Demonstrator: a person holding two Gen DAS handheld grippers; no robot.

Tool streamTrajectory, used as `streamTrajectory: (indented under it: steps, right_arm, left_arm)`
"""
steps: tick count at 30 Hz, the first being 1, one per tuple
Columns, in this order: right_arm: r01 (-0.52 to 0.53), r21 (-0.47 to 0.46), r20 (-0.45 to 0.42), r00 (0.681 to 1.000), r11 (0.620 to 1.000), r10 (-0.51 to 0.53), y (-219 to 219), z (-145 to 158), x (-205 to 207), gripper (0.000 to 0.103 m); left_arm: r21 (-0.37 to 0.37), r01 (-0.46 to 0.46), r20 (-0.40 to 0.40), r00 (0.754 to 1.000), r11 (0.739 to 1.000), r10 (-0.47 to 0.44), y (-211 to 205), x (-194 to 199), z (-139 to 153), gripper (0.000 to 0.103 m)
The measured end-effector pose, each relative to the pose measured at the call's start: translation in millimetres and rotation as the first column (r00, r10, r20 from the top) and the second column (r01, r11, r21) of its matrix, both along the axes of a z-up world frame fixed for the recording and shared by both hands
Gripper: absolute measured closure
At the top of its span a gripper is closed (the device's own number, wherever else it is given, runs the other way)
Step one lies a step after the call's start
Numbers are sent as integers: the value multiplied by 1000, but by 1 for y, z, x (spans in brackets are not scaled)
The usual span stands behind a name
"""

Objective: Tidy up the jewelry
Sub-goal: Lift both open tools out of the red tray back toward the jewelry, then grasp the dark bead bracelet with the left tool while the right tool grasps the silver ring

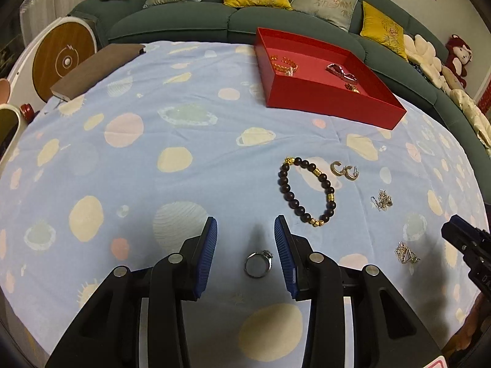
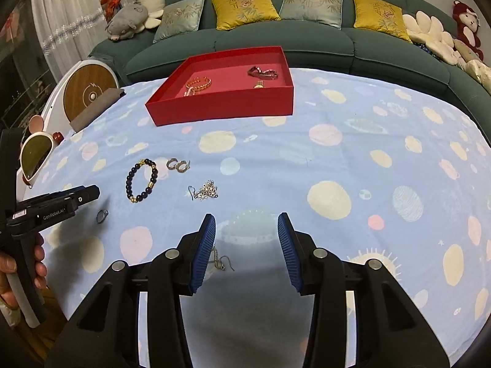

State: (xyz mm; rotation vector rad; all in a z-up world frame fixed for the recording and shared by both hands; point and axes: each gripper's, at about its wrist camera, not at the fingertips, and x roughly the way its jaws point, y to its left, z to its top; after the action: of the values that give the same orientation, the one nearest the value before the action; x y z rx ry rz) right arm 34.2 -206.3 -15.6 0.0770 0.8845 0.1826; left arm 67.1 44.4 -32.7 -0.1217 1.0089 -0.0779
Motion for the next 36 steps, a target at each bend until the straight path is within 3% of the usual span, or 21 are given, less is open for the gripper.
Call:
streamTrajectory:
  steps: [6,15,17,19,22,36]
  right_arm:
    - [-13,9,-16,1000,1000,13,7,-7,6,62]
    - [-24,18,-40,999,1000,25,13,-14,13,62]
    - [-27,17,-45,999,999,28,14,-16,14,62]
    - [-30,20,-51,998,999,31,16,-17,14,62]
    - [-36,17,-50,998,999,37,19,-17,15,62]
    - [-85,6,-39,996,996,85,38,-15,11,62]
  left_arm:
    - [-64,6,-30,1000,998,-8,-14,19,-9,66]
    - [33,47,6,999,998,-48,-44,36,-17,68]
    - [56,53,19,998,997,-54,-48,36,-17,79]
    - [68,74,27,997,995,-76,-52,36,-18,98]
    - [61,97,29,995,993,-99,-53,35,-17,98]
    - [-37,19,112,994,999,-14,13,18,35,98]
